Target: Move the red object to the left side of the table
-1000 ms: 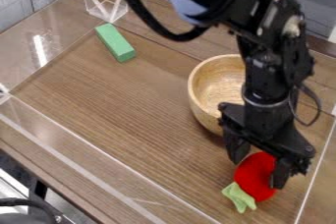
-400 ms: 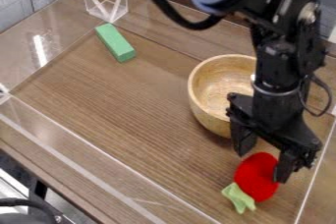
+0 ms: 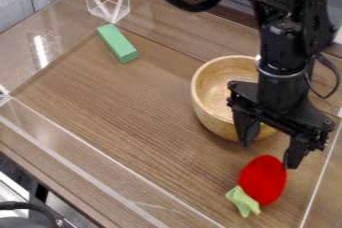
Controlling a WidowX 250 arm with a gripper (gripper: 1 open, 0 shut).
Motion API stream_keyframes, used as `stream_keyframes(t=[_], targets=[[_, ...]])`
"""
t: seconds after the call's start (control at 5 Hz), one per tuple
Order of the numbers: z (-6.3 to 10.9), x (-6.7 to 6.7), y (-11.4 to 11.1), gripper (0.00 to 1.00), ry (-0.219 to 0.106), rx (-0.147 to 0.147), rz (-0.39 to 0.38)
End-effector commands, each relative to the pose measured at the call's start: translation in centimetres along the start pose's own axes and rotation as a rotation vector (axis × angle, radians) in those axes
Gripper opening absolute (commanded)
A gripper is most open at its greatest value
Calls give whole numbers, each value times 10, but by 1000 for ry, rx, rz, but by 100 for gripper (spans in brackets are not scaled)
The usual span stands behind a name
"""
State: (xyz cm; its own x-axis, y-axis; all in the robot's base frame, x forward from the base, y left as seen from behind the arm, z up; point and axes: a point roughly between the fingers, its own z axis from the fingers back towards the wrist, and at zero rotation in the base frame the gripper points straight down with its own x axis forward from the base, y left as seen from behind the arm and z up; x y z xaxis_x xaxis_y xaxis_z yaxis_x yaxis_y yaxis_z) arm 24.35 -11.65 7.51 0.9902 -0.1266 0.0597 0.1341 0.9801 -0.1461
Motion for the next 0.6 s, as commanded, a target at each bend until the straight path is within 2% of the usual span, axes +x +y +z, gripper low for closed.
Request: stream_keyframes(t=[0.0, 0.2, 0.4], targets=[[-3, 3, -2, 100, -42, 0, 102], [-19, 0, -4, 100, -35, 8, 203], [-25, -3, 11, 0, -28, 15, 239]])
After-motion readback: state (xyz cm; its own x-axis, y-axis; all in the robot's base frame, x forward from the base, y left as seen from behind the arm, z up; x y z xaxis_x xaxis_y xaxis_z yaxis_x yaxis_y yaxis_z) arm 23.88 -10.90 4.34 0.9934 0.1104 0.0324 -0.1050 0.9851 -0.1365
